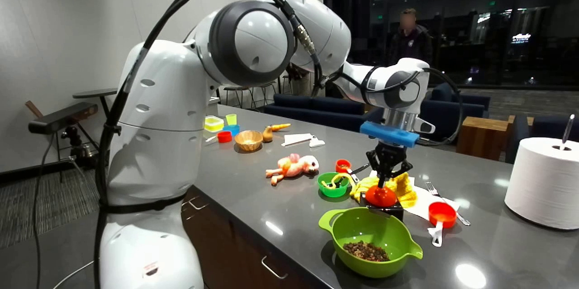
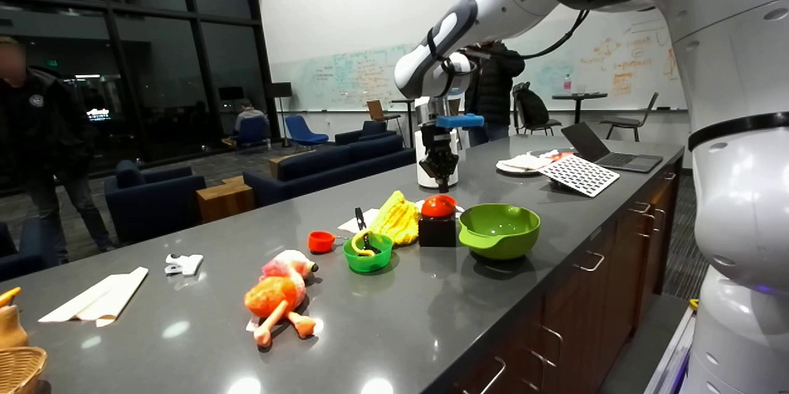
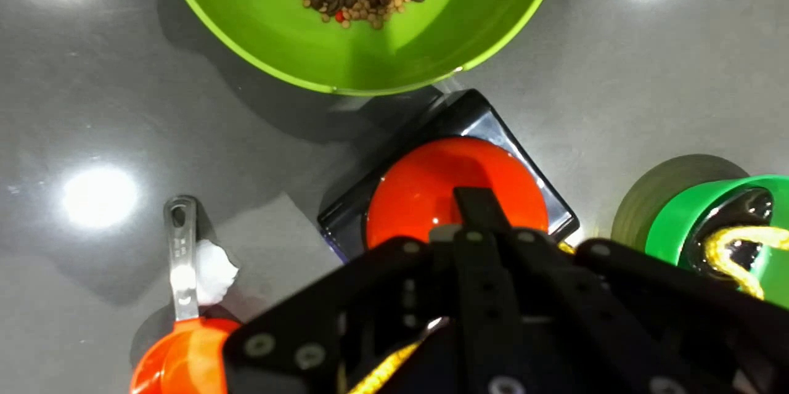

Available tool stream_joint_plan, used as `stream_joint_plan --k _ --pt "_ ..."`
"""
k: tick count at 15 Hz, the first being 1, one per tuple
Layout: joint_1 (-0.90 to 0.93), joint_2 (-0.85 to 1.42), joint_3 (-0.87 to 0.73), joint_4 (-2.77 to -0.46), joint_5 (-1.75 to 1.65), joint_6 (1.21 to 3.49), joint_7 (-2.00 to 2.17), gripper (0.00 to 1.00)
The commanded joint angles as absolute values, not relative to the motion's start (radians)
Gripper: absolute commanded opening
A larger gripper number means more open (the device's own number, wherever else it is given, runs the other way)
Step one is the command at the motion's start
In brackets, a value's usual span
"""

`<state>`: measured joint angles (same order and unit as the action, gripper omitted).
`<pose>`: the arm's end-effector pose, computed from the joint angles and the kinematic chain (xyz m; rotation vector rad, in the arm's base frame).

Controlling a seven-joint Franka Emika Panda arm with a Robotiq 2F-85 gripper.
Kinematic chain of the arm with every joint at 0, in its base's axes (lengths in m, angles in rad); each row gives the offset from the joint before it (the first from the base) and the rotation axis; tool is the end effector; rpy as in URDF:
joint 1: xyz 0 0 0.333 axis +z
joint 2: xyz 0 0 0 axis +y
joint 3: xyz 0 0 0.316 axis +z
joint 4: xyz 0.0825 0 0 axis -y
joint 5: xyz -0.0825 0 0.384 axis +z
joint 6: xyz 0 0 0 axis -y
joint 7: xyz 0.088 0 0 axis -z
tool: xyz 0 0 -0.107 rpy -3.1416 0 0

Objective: Press down on the orange item

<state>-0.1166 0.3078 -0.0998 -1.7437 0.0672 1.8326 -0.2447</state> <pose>0.6034 -0.1226 0.3820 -3.0449 -0.0079 0.3117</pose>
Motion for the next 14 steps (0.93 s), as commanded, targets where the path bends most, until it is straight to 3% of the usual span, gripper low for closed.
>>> stream_joint_plan --k 1,14 --pt "-0.128 0.316 -0.09 -1.738 0.062 1.831 -0.23 0.0" --pt "-0.126 0.342 -0.09 -1.726 0.055 1.806 -0.208 0.0"
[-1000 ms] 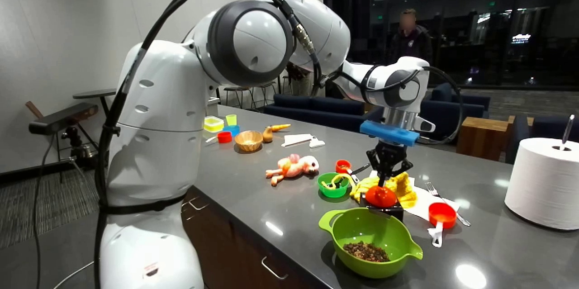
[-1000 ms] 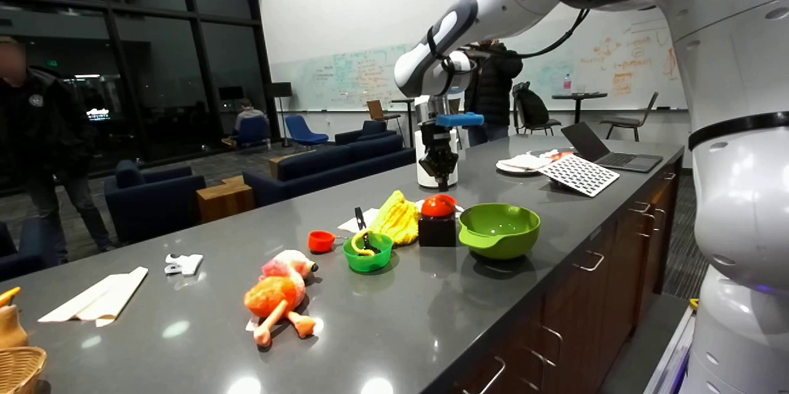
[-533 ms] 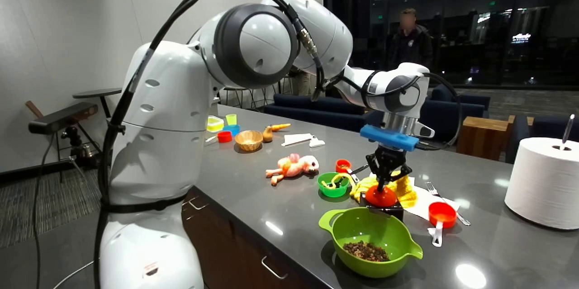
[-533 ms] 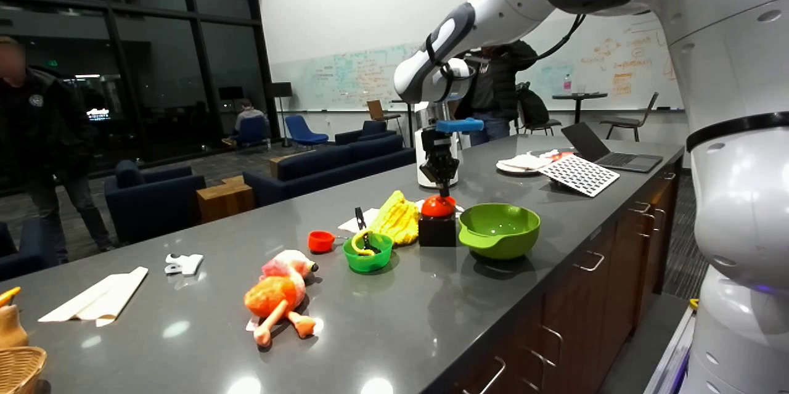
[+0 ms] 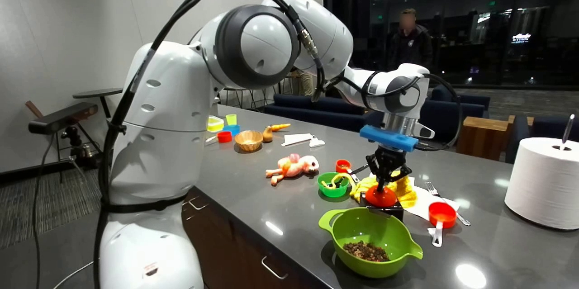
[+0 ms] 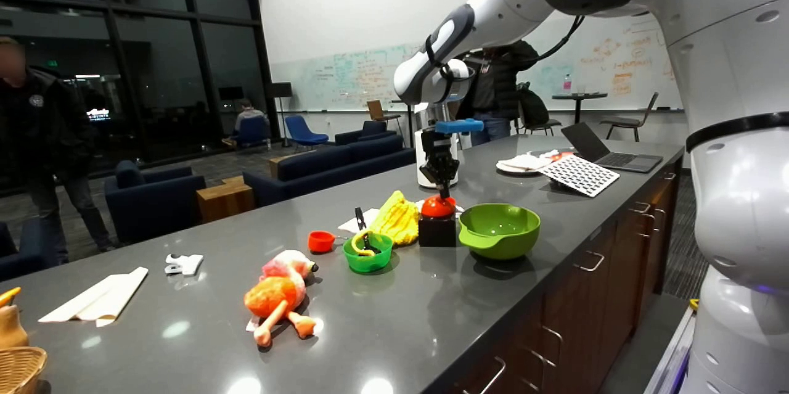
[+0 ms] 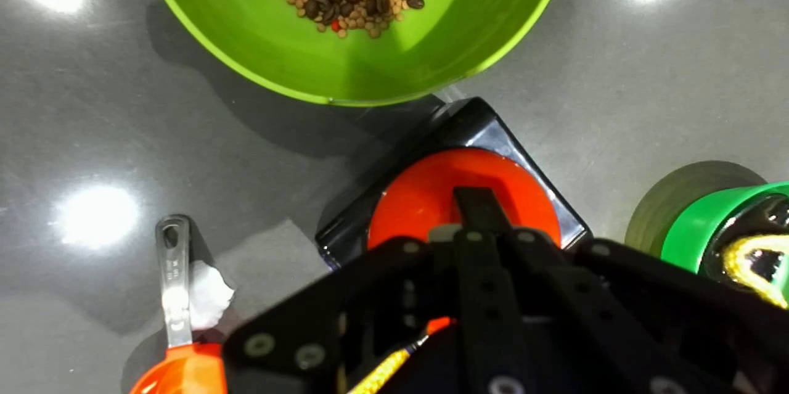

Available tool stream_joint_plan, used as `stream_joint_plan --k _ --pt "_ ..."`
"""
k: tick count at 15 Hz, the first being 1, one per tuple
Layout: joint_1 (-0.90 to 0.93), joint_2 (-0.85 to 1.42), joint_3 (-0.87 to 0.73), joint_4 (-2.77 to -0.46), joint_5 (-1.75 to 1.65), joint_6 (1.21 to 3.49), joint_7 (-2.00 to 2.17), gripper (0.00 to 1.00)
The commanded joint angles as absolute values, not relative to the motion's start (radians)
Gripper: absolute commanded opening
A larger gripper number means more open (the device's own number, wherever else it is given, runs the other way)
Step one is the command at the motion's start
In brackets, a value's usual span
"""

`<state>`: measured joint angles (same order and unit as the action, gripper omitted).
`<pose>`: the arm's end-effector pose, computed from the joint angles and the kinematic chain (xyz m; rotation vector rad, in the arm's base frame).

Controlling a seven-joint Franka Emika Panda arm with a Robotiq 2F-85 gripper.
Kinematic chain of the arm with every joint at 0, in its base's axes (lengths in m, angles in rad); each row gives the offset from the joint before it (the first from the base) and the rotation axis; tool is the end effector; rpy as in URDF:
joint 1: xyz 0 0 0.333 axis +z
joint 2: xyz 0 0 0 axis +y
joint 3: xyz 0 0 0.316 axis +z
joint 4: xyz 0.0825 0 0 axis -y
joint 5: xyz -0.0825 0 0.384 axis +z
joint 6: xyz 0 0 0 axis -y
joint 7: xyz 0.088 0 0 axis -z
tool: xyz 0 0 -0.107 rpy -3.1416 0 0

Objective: Press down on the orange item

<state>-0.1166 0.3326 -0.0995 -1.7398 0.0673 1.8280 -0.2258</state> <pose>0.6048 -0.1226 0.3682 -3.0393 0.0211 0.3512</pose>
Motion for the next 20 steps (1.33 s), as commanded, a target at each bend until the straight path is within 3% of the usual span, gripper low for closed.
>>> stream_joint_plan --k 1,20 --pt "-0.125 0.342 -0.09 -1.726 0.052 1.802 -0.21 0.0" --pt "-0.133 0.374 -0.086 -1.645 0.027 1.72 -0.225 0.0"
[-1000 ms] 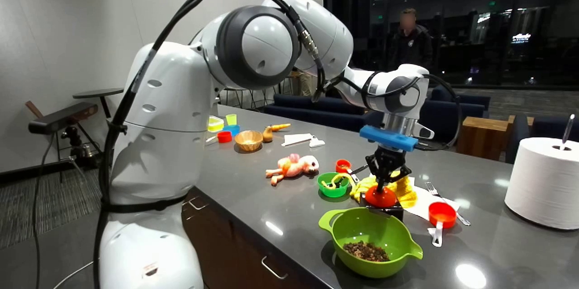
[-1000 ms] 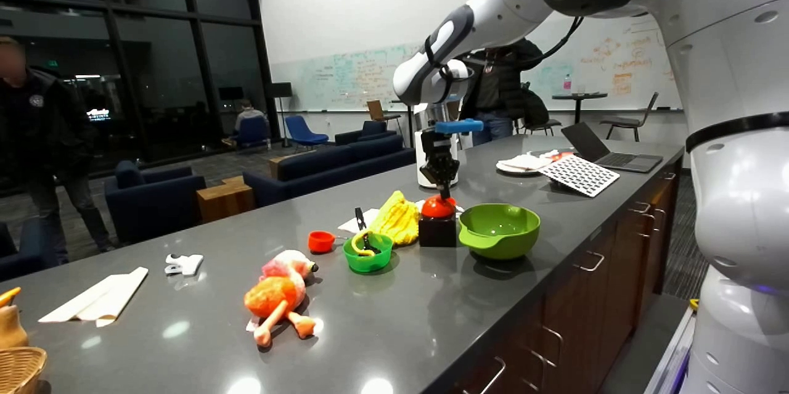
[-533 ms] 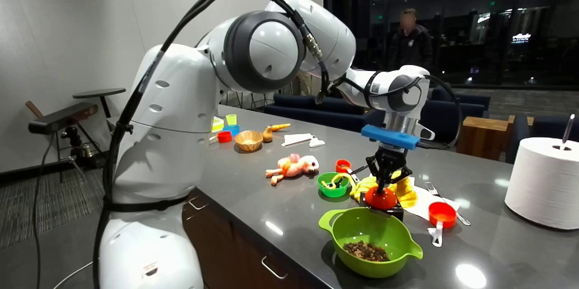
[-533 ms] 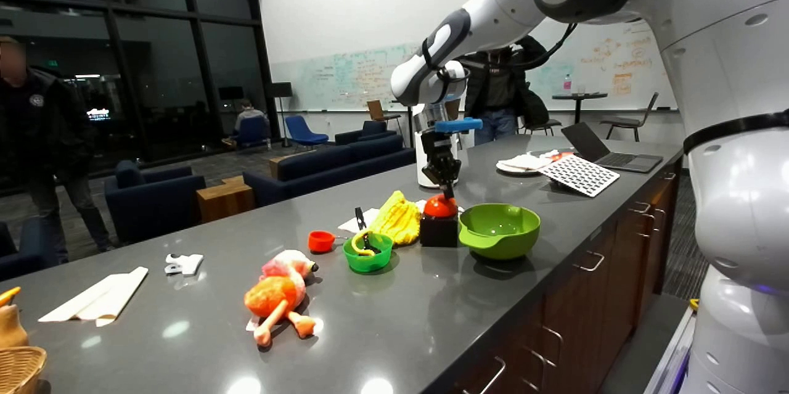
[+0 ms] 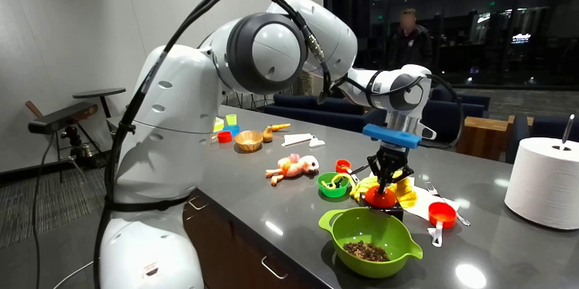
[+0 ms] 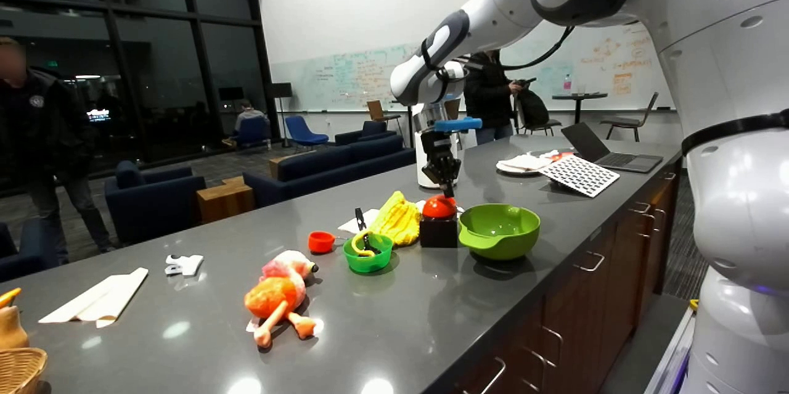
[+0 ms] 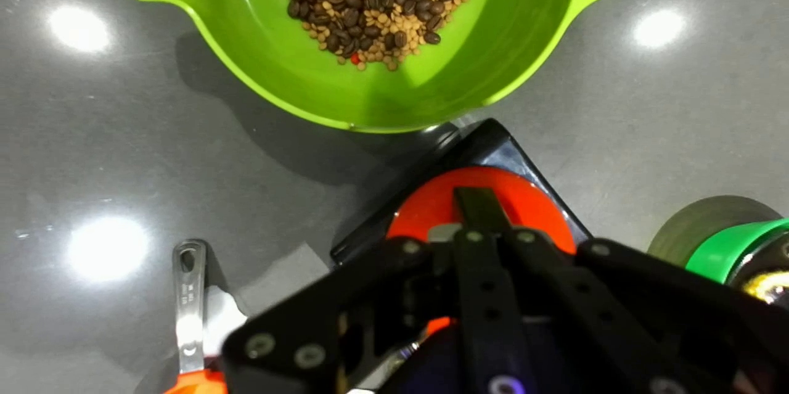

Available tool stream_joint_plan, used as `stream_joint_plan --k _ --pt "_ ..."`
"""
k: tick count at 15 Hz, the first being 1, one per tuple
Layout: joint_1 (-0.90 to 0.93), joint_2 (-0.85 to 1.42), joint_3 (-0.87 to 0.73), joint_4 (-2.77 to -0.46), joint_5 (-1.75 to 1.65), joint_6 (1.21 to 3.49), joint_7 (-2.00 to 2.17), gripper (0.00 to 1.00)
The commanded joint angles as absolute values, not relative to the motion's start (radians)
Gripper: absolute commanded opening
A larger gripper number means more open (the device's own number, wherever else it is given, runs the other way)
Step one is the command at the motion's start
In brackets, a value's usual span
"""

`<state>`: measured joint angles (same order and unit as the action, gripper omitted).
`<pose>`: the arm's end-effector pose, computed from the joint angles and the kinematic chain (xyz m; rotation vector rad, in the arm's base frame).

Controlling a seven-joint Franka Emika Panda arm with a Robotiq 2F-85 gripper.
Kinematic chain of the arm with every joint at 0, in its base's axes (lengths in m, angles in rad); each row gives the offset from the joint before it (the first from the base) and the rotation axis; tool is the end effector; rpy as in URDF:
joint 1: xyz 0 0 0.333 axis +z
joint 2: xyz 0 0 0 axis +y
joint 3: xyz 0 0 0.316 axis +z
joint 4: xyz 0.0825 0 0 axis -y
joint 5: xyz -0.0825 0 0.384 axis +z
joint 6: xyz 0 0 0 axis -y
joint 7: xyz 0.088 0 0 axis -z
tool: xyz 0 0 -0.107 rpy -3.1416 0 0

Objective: Press down on the orange item

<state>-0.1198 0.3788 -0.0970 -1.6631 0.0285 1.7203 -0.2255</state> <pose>0.6099 -0.1260 0.3669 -3.0429 -0.0015 0.4818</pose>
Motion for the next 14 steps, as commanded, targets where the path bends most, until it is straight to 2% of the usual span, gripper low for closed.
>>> stream_joint_plan --k 1,6,12,13,14 --pt "-0.133 0.372 -0.086 -1.645 0.026 1.729 -0.225 0.0" --pt "-0.131 0.367 -0.088 -1.655 0.018 1.851 -0.22 0.0" --pt "-0.108 0.265 -0.085 -1.641 -0.012 1.896 -0.198 0.0" --pt "-0.102 0.244 -0.085 -1.643 -0.025 1.89 -0.188 0.26" --pt "-0.097 0.229 -0.084 -1.645 -0.034 1.892 -0.179 0.27"
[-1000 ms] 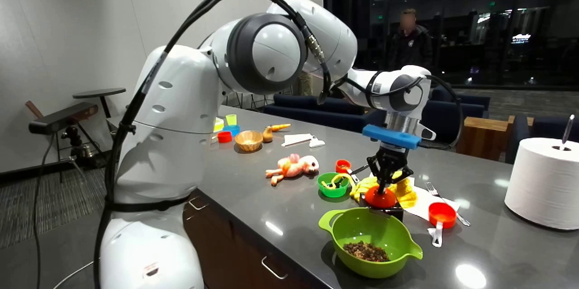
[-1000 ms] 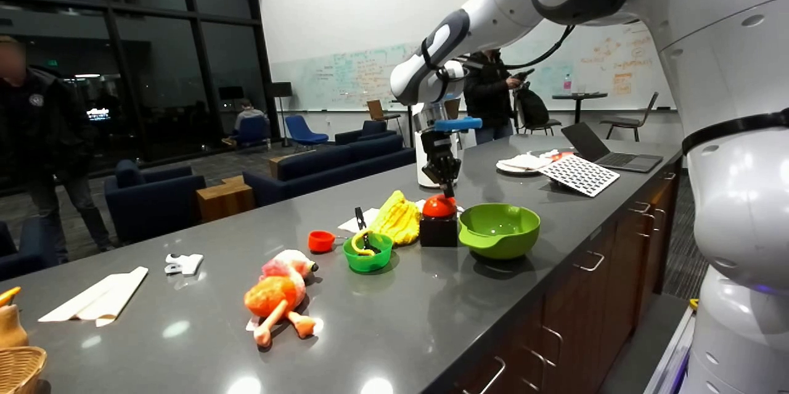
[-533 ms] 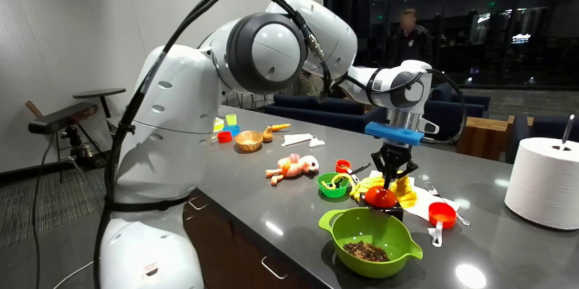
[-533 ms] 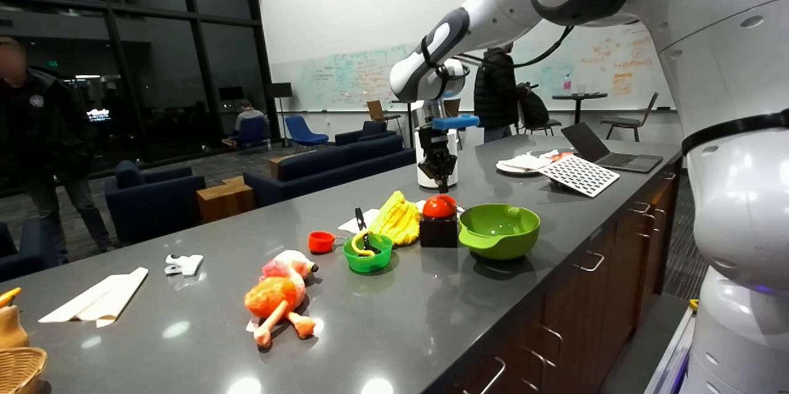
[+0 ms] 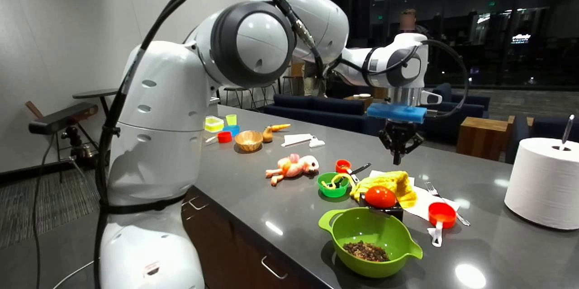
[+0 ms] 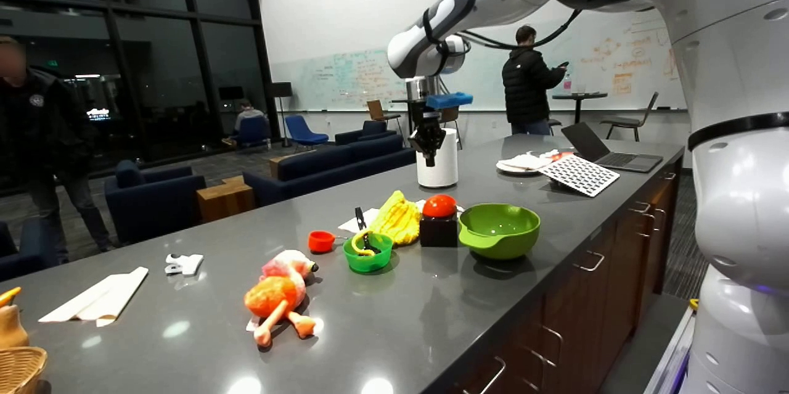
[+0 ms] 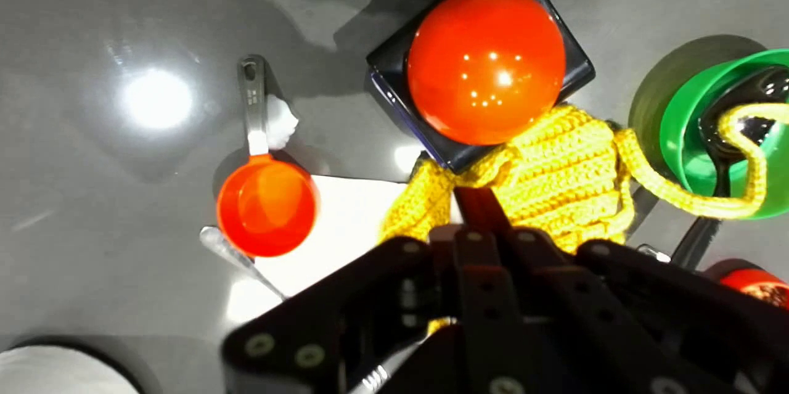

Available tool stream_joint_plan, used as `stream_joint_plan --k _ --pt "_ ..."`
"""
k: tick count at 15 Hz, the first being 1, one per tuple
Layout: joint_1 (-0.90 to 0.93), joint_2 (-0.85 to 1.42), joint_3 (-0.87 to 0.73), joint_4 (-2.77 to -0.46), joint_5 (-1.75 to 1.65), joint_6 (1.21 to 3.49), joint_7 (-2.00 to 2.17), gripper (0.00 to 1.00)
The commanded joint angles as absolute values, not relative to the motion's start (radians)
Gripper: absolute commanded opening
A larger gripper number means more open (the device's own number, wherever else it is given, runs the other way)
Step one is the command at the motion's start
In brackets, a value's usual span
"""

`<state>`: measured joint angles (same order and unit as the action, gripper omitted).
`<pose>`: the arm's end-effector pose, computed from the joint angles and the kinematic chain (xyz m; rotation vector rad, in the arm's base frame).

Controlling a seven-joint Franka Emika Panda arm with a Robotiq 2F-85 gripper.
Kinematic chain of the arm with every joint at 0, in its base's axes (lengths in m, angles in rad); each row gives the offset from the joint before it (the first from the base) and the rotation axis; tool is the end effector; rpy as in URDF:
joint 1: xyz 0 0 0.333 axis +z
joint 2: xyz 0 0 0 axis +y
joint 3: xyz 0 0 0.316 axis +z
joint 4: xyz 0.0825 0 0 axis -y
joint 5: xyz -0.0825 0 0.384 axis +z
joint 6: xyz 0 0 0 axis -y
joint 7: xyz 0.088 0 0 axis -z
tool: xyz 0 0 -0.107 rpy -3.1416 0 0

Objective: Press down on the orange item

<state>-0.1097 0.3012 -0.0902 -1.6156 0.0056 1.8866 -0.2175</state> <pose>0.6347 -0.1223 0.4488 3.1260 0.0304 -0.0513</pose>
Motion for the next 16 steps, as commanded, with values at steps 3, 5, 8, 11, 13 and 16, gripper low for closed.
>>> stream_joint_plan --k 3,5,8,11,13,16 --pt "-0.077 0.171 -0.077 -1.667 -0.067 1.88 -0.136 0.43" --pt "-0.058 0.135 -0.066 -1.69 -0.083 1.868 -0.105 0.56" --pt "-0.036 0.091 -0.047 -1.734 -0.071 1.858 -0.077 0.76" --pt "-0.018 0.056 -0.027 -1.768 -0.06 1.832 -0.067 0.98" --pt "-0.011 0.048 -0.021 -1.773 -0.072 1.802 -0.059 1.0" --pt "-0.012 0.082 -0.02 -1.743 -0.062 1.793 -0.066 1.0"
